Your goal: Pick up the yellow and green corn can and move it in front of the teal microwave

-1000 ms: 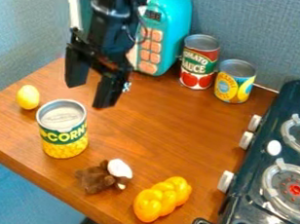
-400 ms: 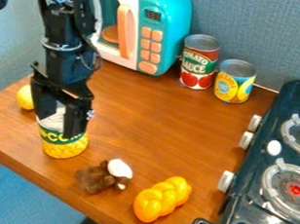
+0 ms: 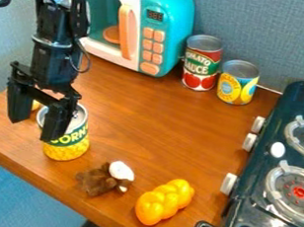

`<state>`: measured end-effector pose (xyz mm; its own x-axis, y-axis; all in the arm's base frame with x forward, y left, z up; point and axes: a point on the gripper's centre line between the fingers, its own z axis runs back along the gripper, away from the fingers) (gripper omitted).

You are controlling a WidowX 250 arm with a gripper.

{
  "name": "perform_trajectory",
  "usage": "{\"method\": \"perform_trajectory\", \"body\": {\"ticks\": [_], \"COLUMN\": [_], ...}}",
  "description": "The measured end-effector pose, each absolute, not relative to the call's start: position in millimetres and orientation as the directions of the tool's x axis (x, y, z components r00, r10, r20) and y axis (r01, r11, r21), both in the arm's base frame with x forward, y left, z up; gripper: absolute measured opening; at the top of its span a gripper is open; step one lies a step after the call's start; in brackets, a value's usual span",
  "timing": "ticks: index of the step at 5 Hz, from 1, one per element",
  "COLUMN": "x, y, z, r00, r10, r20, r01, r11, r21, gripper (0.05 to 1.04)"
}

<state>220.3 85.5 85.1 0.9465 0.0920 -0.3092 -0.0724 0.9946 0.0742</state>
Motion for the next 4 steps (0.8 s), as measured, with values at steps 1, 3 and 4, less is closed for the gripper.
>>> {"method": "perform_trajectory", "body": {"ticks": [1,3,4], "x": [219,216,220], "y": [88,89,92], "z": [84,61,50], "r00": [0.921,0.880,0.868], "r10": [0.117,0.128,0.134], "r20": [-0.372,-0.457,-0.478], "r01": [-0.092,-0.096,-0.099], "r11": [0.992,0.991,0.990], "r21": [0.086,0.092,0.098], "gripper": [1.004,1.004,1.004]}}
